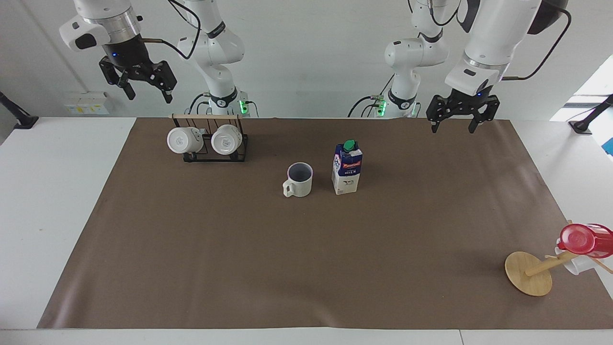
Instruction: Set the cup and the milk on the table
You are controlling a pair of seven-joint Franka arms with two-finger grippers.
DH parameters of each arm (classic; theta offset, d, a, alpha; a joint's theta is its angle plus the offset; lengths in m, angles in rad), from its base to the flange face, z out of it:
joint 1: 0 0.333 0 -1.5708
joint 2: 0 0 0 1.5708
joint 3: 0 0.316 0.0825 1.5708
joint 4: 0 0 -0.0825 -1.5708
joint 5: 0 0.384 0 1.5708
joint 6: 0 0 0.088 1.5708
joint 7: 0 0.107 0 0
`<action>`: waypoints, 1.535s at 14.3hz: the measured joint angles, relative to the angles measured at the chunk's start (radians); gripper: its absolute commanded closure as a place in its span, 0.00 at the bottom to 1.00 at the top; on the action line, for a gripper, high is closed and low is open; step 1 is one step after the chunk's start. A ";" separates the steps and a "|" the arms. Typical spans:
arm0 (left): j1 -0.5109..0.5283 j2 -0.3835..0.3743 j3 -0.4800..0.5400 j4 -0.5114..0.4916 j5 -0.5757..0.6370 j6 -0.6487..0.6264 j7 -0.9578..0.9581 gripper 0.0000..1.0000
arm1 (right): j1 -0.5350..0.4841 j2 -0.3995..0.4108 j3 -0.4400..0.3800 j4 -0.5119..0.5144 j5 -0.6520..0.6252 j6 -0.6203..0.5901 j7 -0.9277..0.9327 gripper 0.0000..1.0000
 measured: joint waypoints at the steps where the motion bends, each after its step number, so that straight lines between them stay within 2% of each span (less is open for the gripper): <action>1: 0.001 0.000 0.000 0.000 -0.003 -0.005 0.001 0.00 | 0.000 0.000 0.000 0.000 0.000 0.000 0.000 0.00; 22: 0.013 -0.009 0.016 0.000 -0.005 -0.061 -0.001 0.00 | 0.000 0.000 0.000 0.000 0.000 0.000 0.000 0.00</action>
